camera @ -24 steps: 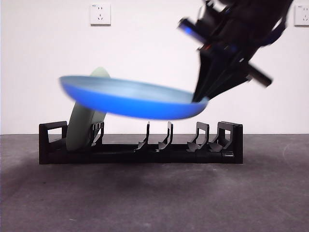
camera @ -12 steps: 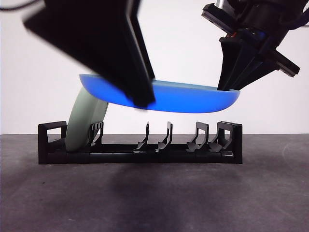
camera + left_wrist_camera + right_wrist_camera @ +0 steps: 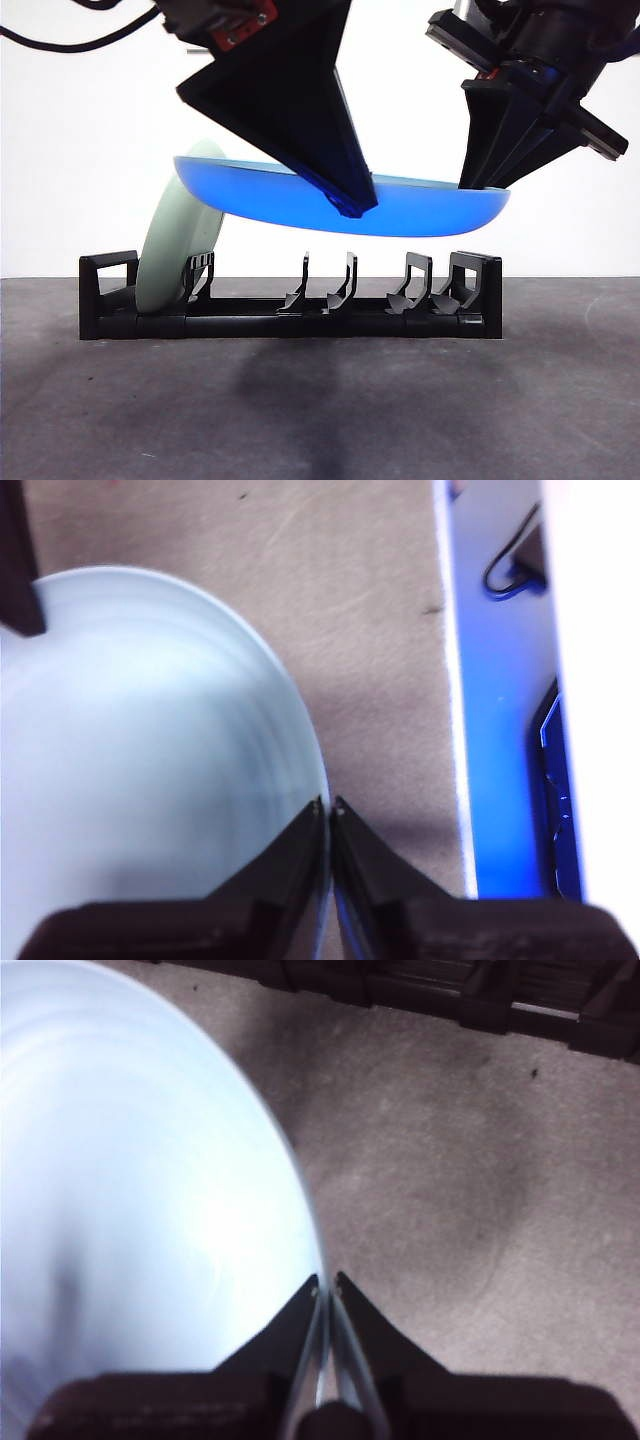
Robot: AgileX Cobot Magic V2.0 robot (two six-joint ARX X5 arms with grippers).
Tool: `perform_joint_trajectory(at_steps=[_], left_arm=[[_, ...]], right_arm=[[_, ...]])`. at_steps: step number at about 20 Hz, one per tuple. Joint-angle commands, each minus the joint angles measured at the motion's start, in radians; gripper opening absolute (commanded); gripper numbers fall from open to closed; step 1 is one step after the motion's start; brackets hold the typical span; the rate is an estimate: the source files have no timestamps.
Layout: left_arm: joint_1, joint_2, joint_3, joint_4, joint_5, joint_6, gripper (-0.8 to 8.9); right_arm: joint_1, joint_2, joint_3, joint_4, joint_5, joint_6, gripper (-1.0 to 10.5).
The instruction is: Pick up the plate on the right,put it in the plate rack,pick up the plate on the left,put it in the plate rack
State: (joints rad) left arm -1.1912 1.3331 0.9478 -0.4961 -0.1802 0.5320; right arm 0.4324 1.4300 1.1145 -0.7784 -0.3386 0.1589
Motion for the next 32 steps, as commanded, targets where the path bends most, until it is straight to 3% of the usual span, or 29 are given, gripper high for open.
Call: perform_joint_trajectory(at_steps=[1, 9, 12, 15, 18, 21, 24, 28, 32], left_arm=[[0.002, 0.002, -0.01, 0.007, 0.006, 0.015, -0.13], [0.002, 0.002, -0.01, 0.009, 0.009, 0.014, -0.13], [0.002, 0.002, -0.01, 0.027, 0.039, 0.002, -0.13], [0.003, 0.002, -0.01, 0.085, 0.085, -0.046, -0.13], [0.01, 0.002, -0.01, 0.204, 0.127, -0.184, -0.13], [0.05, 0.002, -0.01, 0.372, 0.153, -0.372, -0.13], [0.135, 0.001, -0.01, 0.567, 0.295, -0.583, -0.13], [0.281, 0.001, -0.01, 0.855, 0.47, -0.853, -0.13], [0.394, 0.001, -0.01, 0.985, 0.498, -0.985, -0.13]], right_arm=[[-0.002, 0.0, 0.002, 0.005, -0.002, -0.011, 0.0], [-0.013, -0.001, 0.002, 0.005, -0.002, -0.018, 0.1], [-0.016, -0.021, 0.002, 0.012, 0.0, -0.018, 2.1], [-0.055, -0.102, 0.002, 0.062, 0.005, -0.018, 2.2], [-0.121, -0.232, 0.002, 0.15, 0.042, 0.018, 2.2], [-0.181, -0.361, 0.002, 0.211, 0.193, 0.024, 2.2], [-0.221, -0.453, 0.002, 0.217, 0.305, 0.022, 2.2], [-0.263, -0.501, 0.002, 0.184, 0.318, 0.015, 2.2], [-0.264, -0.5, 0.002, 0.134, 0.318, 0.011, 2.2]])
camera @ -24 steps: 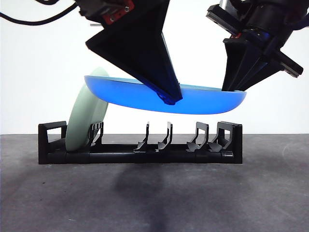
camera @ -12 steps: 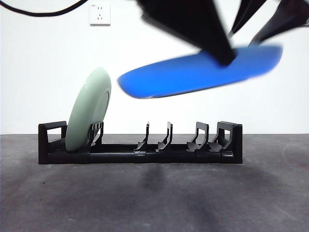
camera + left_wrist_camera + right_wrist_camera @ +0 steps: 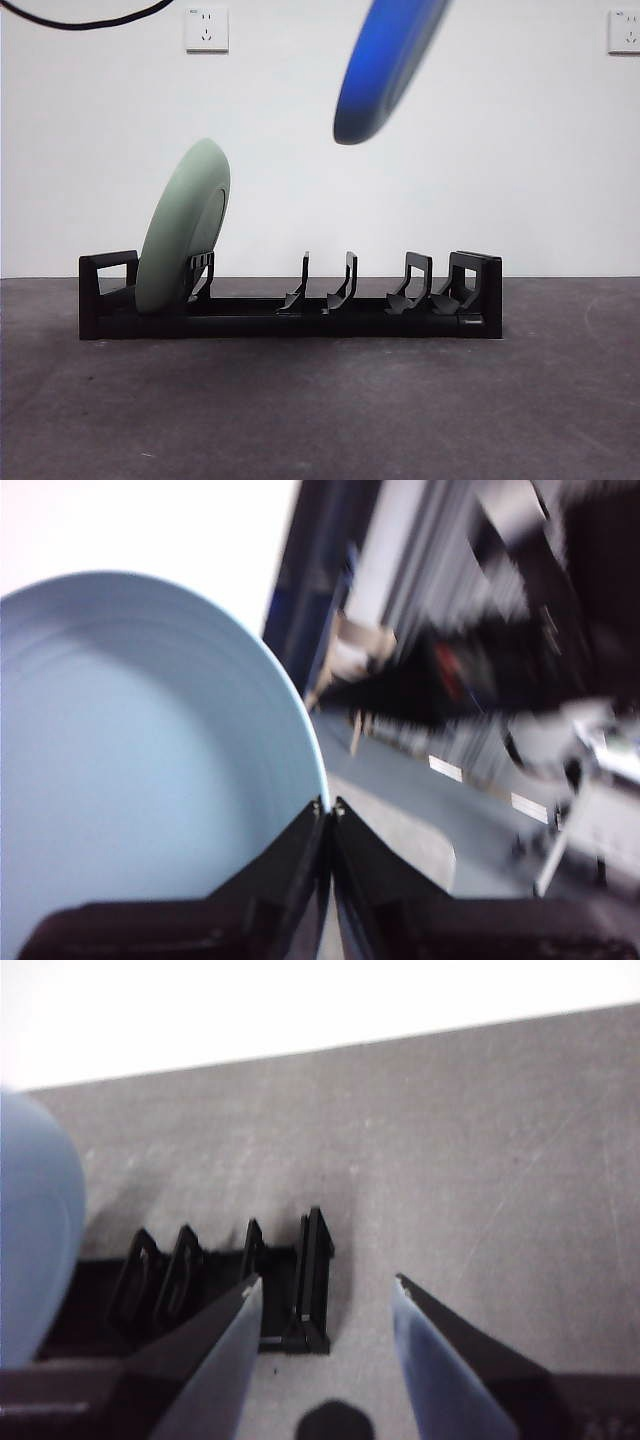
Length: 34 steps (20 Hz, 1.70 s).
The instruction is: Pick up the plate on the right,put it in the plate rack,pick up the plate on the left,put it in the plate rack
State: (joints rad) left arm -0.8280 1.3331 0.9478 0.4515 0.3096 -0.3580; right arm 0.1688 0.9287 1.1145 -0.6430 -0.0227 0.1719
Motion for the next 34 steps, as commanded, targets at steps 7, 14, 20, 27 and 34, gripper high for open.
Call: perform_joint_trajectory(at_steps=[7, 14, 20, 27, 34], left_arm=[[0.133, 0.055, -0.01, 0.169, 0.007, -0.251, -0.13], [0.224, 0.263, -0.01, 0.434, -0.021, -0.481, -0.13], [0.259, 0.34, -0.01, 0.46, -0.042, -0.484, -0.13], [0.263, 0.395, -0.01, 0.444, -0.015, -0.478, -0.13], [0.265, 0.439, -0.01, 0.343, -0.013, -0.445, -0.13]], right_arm=[[0.0, 0.001, 0.002, -0.002, 0.002, -0.001, 2.2], [0.0, 0.001, 0.002, -0.002, 0.002, -0.006, 2.2], [0.0, 0.014, 0.002, 0.002, 0.002, -0.006, 2.2], [0.0, 0.042, 0.002, 0.007, -0.001, -0.006, 2.2], [0.0, 0.042, 0.002, 0.007, -0.001, -0.006, 2.2]])
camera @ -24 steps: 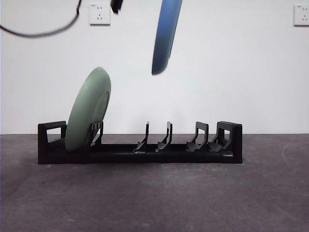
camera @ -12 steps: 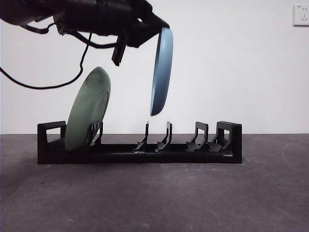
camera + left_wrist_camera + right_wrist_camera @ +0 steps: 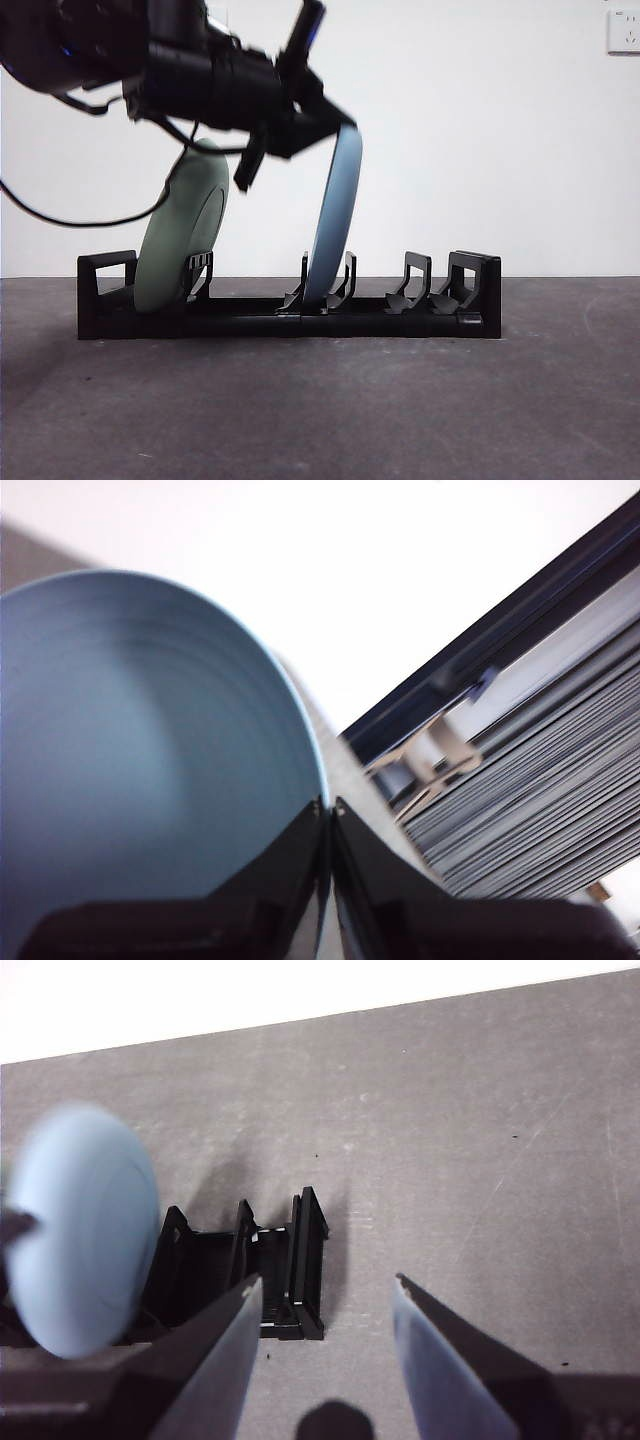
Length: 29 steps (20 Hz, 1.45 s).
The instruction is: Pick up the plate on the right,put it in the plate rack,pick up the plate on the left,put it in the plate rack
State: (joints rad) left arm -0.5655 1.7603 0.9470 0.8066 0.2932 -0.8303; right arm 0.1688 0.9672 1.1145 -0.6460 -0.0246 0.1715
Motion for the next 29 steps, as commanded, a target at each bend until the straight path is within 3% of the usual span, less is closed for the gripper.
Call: perform_joint_trajectory(at_steps=[1, 6, 8, 9, 11, 13, 16, 19, 20, 22, 23, 25, 29], left_arm=[[0.002, 0.012, -0.009, -0.033, -0.003, 0.055, -0.13], [0.002, 0.012, -0.009, -0.082, 0.004, 0.078, 0.25], [0.002, 0.009, -0.009, -0.067, 0.074, 0.077, 2.46], [0.002, 0.002, -0.009, -0.056, 0.113, 0.075, 2.99], [0.002, -0.033, -0.009, -0.049, 0.189, 0.098, 3.02], [-0.001, -0.097, -0.009, -0.056, 0.243, 0.138, 3.02], [-0.004, -0.256, -0.009, -0.189, 0.24, 0.278, 3.02], [-0.006, -0.488, -0.009, -0.528, 0.056, 0.586, 3.01], [-0.009, -0.574, -0.009, -0.665, -0.063, 0.709, 2.83], [-0.011, -0.716, -0.009, -0.88, -0.267, 0.86, 2.73], [-0.011, -0.778, -0.009, -0.973, -0.36, 0.883, 2.57], [-0.009, -0.877, -0.009, -1.132, -0.484, 0.896, 0.24], [-0.004, -1.003, -0.011, -1.357, -0.558, 0.904, -0.08]], right_arm=[[0.0, 0.003, 0.002, 0.01, 0.0, -0.005, 2.2], [0.0, 0.003, 0.002, 0.009, -0.002, -0.005, 2.2], [0.002, 0.003, 0.002, 0.009, -0.003, -0.005, 2.2], [0.003, 0.003, 0.002, 0.009, -0.003, -0.006, 2.2], [0.003, 0.003, 0.002, 0.008, -0.038, -0.021, 2.2], [0.003, 0.003, 0.002, 0.008, -0.142, -0.05, 2.2], [0.003, 0.003, 0.001, -0.016, -0.217, -0.09, 2.2], [0.003, 0.003, 0.001, -0.083, -0.217, -0.139, 2.2], [0.003, 0.003, 0.001, -0.102, -0.212, -0.148, 2.2], [0.003, 0.003, 0.001, -0.12, -0.212, -0.169, 1.6], [0.003, 0.003, 0.001, -0.121, -0.212, -0.174, 0.9], [0.005, 0.003, 0.001, -0.121, -0.212, -0.174, 0.1], [0.006, -0.026, -0.027, -0.071, -0.208, -0.171, -0.1]])
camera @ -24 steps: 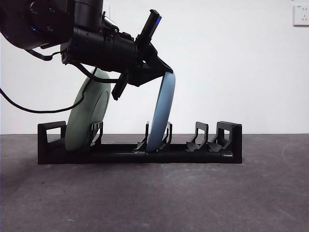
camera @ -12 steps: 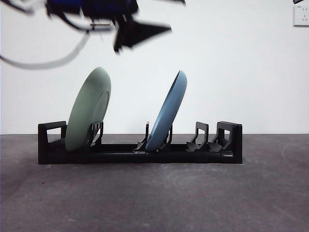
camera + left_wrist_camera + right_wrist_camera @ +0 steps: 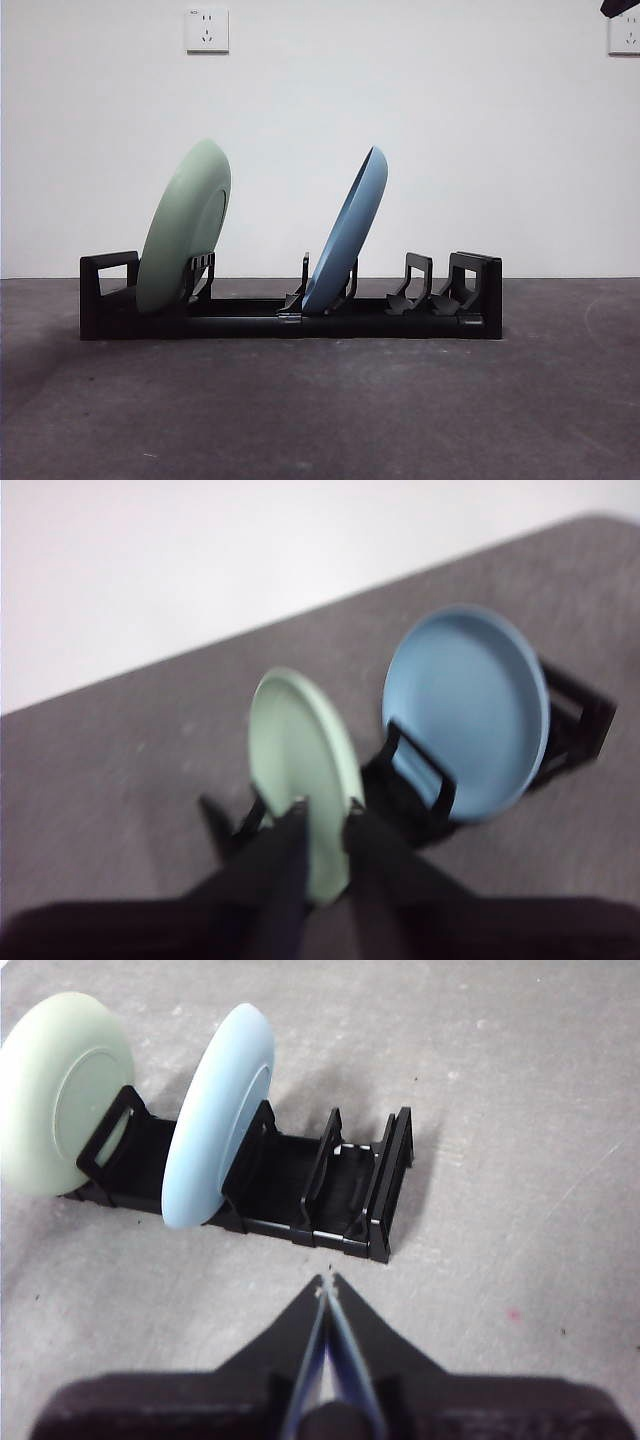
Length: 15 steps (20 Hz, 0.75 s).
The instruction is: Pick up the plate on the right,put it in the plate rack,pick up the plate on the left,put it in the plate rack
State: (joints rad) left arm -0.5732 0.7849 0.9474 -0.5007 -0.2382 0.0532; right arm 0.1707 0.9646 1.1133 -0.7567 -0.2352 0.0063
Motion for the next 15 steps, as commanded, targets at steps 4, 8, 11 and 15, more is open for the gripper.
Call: perform_joint_trajectory(at_steps=[4, 8, 11, 15], left_arm=[[0.003, -0.165, -0.076, -0.113, -0.049, -0.004, -0.08], [0.003, -0.387, -0.237, -0.096, -0.05, -0.036, -0.08], [0.003, -0.472, -0.274, -0.098, -0.049, -0.039, -0.07], [0.003, -0.467, -0.274, -0.154, -0.047, -0.076, -0.04]], right_arm=[[0.041, -0.196, -0.236, 0.245, 0.089, 0.058, -0.1], [0.08, -0.415, -0.453, 0.345, 0.166, 0.09, -0.1], [0.08, -0.494, -0.519, 0.314, 0.166, 0.104, -0.1], [0.079, -0.484, -0.519, 0.296, 0.166, 0.177, 0.0]])
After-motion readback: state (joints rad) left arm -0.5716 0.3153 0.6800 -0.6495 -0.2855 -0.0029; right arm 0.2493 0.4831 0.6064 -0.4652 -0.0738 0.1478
